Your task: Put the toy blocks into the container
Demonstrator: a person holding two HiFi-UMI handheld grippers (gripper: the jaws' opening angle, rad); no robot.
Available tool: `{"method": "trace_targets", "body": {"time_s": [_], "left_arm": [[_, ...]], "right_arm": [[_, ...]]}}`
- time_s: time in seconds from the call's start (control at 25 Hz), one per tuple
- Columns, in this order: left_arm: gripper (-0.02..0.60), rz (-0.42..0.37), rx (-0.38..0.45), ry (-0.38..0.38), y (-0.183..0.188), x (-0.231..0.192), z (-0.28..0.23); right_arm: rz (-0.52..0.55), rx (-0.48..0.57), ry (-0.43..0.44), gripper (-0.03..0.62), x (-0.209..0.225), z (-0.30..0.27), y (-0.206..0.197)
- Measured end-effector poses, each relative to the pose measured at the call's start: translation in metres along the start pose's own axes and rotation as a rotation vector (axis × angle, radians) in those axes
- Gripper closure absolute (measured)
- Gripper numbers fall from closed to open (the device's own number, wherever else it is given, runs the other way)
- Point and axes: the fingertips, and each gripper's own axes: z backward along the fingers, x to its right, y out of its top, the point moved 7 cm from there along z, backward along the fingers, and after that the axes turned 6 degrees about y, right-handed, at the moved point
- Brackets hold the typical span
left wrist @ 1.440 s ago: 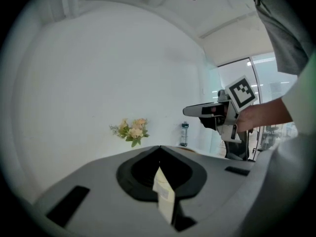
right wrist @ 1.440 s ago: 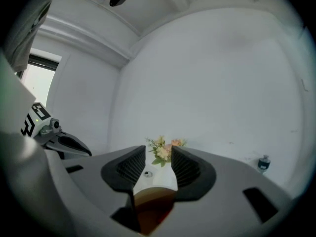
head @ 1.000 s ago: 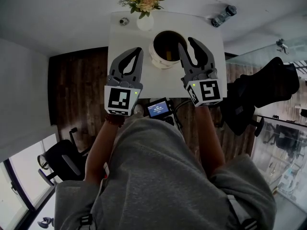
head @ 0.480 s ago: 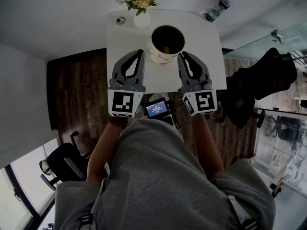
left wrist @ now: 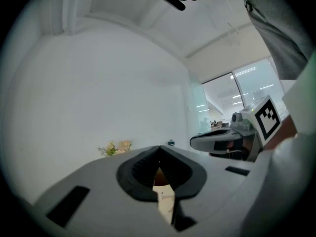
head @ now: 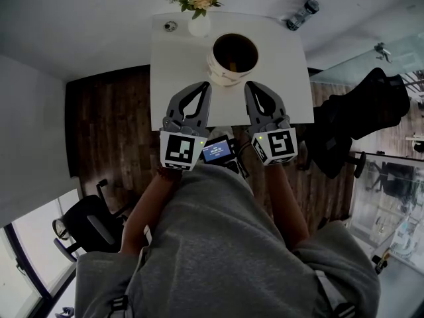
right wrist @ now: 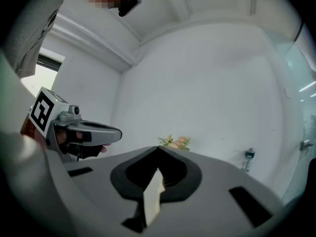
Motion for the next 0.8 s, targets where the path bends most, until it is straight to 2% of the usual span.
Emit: {"method": "trace_targets", "body": {"time_s": [0.8], "left_arm": [[0.574,0.012,-0.026,0.036,-0.009,-0.004,0.008]], "right_arm": [[-0.012,-0.045,0.053,0.591,-0.005,-0.003,-0.011]]}}
